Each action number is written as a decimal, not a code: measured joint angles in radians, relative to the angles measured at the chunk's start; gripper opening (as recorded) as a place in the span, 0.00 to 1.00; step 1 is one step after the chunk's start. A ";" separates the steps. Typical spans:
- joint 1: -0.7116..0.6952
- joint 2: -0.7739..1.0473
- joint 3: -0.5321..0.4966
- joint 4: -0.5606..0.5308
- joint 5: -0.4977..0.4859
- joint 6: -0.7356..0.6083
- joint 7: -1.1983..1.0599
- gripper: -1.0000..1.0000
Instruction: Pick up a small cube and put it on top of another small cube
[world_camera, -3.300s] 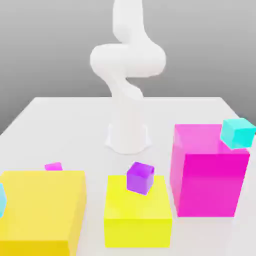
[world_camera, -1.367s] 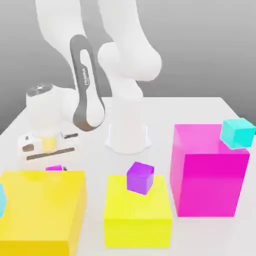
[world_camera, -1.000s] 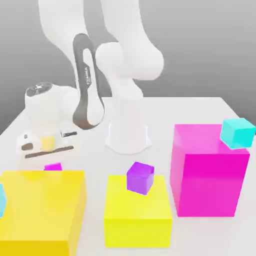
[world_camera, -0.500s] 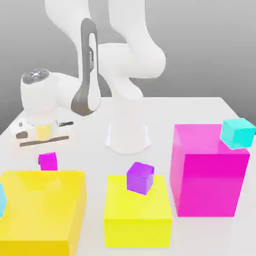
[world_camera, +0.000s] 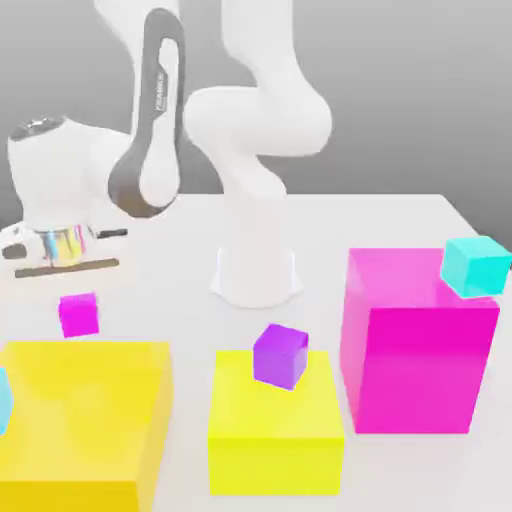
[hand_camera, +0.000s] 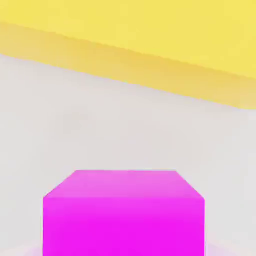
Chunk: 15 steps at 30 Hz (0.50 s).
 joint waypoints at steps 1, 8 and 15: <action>-0.005 0.020 -0.002 0.036 0.030 -0.034 0.024 0.00; 0.038 0.075 0.046 0.265 0.094 -0.212 0.018 0.00; 0.089 0.089 0.109 0.454 0.102 -0.347 -0.026 0.00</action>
